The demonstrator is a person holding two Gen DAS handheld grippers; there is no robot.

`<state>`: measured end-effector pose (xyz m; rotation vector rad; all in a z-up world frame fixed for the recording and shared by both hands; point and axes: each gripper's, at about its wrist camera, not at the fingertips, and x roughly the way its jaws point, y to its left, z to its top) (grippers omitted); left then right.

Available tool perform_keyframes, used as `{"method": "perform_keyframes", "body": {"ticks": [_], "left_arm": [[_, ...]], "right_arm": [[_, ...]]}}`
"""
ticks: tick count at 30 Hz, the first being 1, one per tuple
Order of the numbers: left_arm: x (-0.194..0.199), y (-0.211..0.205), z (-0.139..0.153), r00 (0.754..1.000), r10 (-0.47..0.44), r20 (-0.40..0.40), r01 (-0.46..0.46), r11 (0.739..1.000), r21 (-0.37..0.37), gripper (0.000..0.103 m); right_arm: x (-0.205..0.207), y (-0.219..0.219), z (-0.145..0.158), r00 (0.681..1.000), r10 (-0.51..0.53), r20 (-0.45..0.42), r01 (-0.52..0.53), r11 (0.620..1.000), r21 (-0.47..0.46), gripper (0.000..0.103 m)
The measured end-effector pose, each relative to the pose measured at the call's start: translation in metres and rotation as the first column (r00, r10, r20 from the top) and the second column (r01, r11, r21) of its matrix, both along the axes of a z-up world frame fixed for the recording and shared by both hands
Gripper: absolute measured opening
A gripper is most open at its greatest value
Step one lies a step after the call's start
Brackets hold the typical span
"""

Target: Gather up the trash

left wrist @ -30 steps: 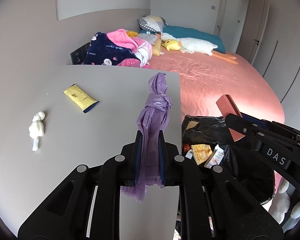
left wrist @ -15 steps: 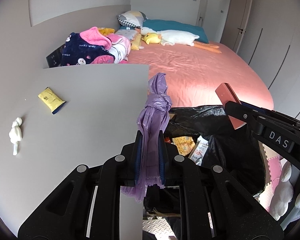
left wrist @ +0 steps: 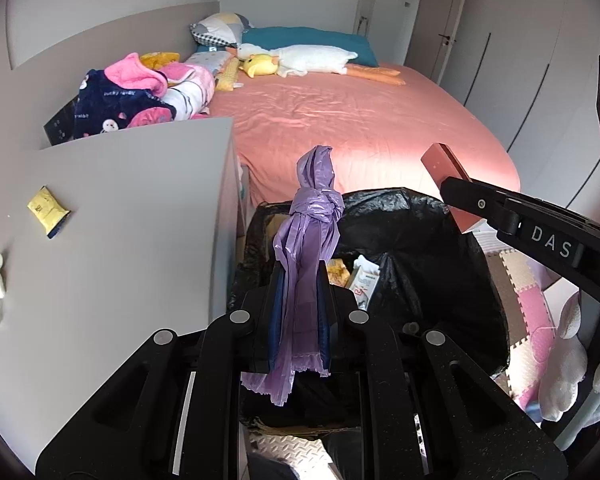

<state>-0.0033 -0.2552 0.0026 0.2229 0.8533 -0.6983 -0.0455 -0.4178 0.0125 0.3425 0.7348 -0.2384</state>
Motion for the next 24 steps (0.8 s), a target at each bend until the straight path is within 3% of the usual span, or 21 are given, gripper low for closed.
{"method": "perform_keyframes", "body": {"ticks": [18, 19, 20, 21, 22, 24], "left_arm": [[-0.004, -0.041, -0.024, 0.987, -0.131, -0.087, 0.134, 0.991, 0.028, 0.014], [-0.005, -0.045, -0.026, 0.984, -0.147, -0.096, 0.151, 0.988, 0.033, 0.020], [-0.005, -0.047, -0.028, 0.982, -0.156, -0.105, 0.161, 0.986, 0.040, 0.032], [-0.005, -0.050, -0.030, 0.983, -0.151, -0.105, 0.158, 0.986, 0.053, 0.080], [-0.005, -0.051, -0.031, 0.987, -0.134, -0.086, 0.140, 0.988, 0.069, 0.096], [-0.009, -0.050, -0.031, 0.991, -0.130, -0.042, 0.133, 0.989, 0.069, 0.096]], "right_arm": [[-0.014, -0.038, -0.012, 0.995, -0.095, -0.026, 0.095, 0.995, 0.020, 0.021], [-0.014, -0.041, -0.012, 0.994, -0.104, -0.025, 0.105, 0.994, 0.024, 0.022], [-0.015, -0.045, -0.013, 0.992, -0.120, -0.026, 0.121, 0.992, 0.025, 0.042], [-0.016, -0.047, -0.013, 0.990, -0.135, -0.026, 0.136, 0.990, 0.025, 0.070], [-0.018, -0.051, -0.012, 0.986, -0.163, -0.024, 0.163, 0.986, 0.016, 0.080], [-0.024, -0.054, -0.009, 0.979, -0.205, -0.004, 0.205, 0.979, -0.013, 0.083]]}}
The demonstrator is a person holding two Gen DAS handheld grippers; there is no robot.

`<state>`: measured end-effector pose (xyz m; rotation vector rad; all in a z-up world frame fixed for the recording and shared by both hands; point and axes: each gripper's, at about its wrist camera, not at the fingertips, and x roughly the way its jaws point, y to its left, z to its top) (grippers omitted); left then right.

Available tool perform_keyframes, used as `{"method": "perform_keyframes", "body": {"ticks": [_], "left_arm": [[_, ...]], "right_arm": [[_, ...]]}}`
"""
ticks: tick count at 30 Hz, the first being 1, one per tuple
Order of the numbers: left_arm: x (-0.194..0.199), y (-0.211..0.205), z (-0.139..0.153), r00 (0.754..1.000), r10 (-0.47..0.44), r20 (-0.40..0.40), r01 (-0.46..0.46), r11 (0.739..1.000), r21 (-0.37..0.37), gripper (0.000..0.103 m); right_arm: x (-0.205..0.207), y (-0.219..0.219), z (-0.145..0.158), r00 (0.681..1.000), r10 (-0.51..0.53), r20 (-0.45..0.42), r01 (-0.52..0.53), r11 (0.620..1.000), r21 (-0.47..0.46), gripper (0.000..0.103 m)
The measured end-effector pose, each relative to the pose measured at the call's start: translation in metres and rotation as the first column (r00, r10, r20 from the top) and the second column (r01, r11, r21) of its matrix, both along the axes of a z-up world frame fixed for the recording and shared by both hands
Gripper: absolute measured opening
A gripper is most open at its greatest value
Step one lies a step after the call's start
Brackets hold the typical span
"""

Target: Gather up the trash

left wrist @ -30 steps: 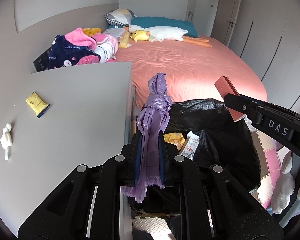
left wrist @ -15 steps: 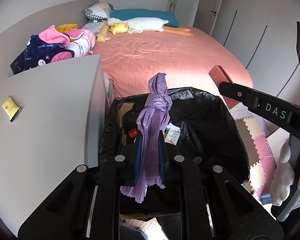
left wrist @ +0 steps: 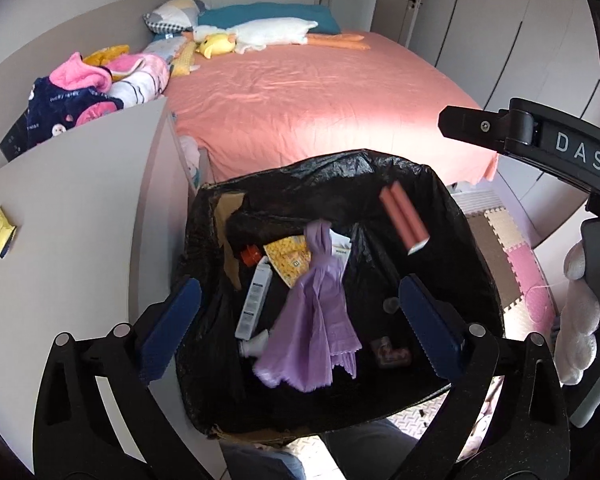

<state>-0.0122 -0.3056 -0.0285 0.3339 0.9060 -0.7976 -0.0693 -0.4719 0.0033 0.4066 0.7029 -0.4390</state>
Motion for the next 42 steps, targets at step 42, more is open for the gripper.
{"method": "perform_keyframes", "body": {"ticks": [42], "left_arm": [[0.055, 0.157, 0.002, 0.939, 0.340, 0.046, -0.340, 0.940, -0.011, 0.096]], "right_arm": [[0.091, 0.122, -0.020, 0.960, 0.281, -0.006, -0.281, 0.959, 0.031, 0.083]]}}
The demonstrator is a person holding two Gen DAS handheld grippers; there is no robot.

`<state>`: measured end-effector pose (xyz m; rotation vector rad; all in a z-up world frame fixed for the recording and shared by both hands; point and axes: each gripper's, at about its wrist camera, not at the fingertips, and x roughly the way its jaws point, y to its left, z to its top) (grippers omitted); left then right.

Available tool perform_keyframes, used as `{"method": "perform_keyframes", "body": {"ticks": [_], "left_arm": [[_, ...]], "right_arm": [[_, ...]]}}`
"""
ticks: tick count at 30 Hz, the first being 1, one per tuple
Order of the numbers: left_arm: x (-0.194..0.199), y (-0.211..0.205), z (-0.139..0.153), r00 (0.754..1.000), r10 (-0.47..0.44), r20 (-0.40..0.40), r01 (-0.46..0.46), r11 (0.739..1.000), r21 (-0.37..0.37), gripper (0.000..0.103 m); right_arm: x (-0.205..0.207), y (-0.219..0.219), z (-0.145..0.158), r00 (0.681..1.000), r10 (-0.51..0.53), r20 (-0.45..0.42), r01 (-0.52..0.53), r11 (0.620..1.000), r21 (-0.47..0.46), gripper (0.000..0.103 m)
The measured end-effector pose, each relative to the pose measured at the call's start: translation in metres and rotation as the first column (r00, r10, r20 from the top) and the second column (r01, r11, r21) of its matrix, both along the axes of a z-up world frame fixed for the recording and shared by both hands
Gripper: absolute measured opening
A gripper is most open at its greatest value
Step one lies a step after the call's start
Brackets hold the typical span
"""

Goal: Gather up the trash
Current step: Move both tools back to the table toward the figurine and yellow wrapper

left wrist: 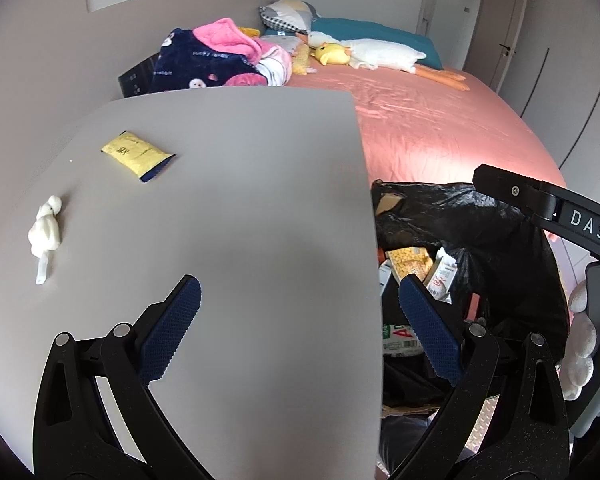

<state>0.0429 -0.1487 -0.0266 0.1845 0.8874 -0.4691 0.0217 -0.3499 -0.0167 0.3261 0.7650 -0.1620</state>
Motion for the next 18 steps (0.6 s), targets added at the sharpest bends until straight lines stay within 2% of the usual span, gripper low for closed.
{"method": "perform_keyframes", "body": {"ticks": [13, 18], "left_arm": [[0.035, 0.071, -0.004, 0.991, 0.132, 0.003, -0.132, 0.991, -0.014, 0.096], [0.047, 0.097, -0.003, 0.980, 0.198, 0.014, -0.198, 0.980, -0.022, 0.096]], "right_arm": [[0.052, 0.067, -0.006, 0.991, 0.134, -0.014, -0.134, 0.991, -0.016, 0.083], [0.072, 0.092, -0.010, 0.983, 0.181, -0.022, -0.181, 0.983, -0.022, 0.083]]}}
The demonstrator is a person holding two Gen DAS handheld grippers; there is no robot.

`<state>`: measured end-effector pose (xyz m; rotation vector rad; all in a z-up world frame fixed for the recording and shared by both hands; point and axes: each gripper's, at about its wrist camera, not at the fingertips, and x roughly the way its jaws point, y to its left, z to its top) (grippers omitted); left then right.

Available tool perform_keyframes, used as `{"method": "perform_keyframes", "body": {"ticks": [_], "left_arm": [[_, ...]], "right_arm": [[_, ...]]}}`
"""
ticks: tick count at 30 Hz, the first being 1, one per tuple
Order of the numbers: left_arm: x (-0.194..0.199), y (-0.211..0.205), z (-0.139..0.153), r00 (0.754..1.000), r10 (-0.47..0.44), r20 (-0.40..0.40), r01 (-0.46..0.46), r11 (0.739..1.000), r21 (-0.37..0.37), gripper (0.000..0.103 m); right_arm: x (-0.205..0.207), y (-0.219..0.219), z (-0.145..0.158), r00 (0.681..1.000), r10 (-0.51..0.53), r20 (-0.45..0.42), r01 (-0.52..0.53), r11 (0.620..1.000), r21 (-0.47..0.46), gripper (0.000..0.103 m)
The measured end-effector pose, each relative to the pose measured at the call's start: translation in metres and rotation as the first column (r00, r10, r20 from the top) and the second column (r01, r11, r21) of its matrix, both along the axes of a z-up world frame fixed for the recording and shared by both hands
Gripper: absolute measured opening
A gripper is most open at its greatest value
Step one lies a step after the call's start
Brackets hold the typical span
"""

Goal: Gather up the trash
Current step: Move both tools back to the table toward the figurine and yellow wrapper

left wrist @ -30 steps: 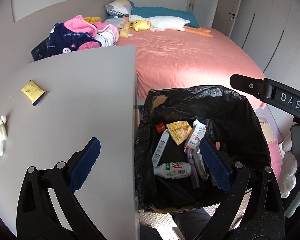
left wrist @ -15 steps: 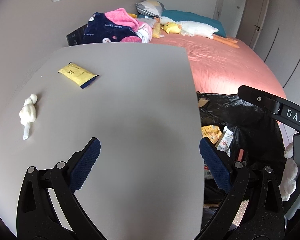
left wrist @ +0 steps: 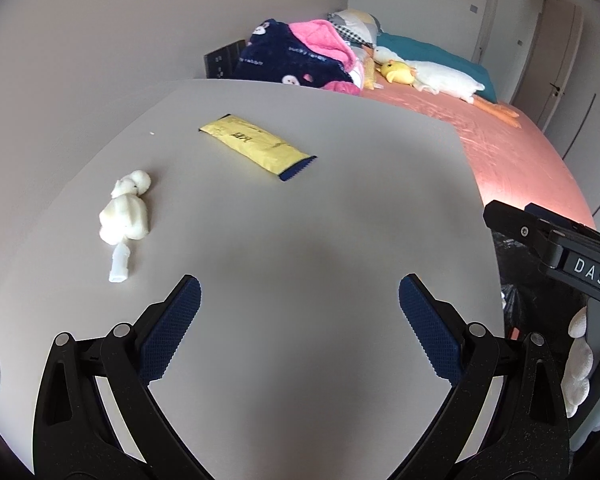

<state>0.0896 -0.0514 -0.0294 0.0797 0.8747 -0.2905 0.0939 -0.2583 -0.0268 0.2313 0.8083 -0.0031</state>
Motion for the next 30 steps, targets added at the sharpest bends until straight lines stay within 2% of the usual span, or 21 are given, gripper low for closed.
{"method": "perform_keyframes", "body": {"ticks": [5, 12, 16, 22, 30], "left_arm": [[0.014, 0.030, 0.000, 0.997, 0.078, 0.000, -0.078, 0.997, -0.017, 0.096], [0.031, 0.058, -0.004, 0.991, 0.132, -0.002, -0.132, 0.991, -0.026, 0.095], [0.041, 0.072, -0.005, 0.986, 0.166, 0.000, -0.166, 0.986, -0.030, 0.088], [0.066, 0.090, -0.009, 0.980, 0.196, -0.020, -0.197, 0.980, -0.037, 0.074], [0.094, 0.105, -0.011, 0.972, 0.235, -0.023, -0.236, 0.972, -0.020, 0.067]], "right_arm": [[0.019, 0.023, -0.003, 0.999, 0.050, -0.007, -0.050, 0.999, 0.003, 0.083], [0.044, 0.044, -0.002, 0.995, 0.095, -0.010, -0.095, 0.996, -0.003, 0.083], [0.058, 0.055, -0.003, 0.990, 0.141, -0.013, -0.140, 0.990, 0.014, 0.083], [0.078, 0.075, -0.002, 0.983, 0.180, -0.023, -0.180, 0.983, -0.018, 0.083], [0.102, 0.090, -0.009, 0.981, 0.185, -0.051, -0.188, 0.981, -0.049, 0.083]]}}
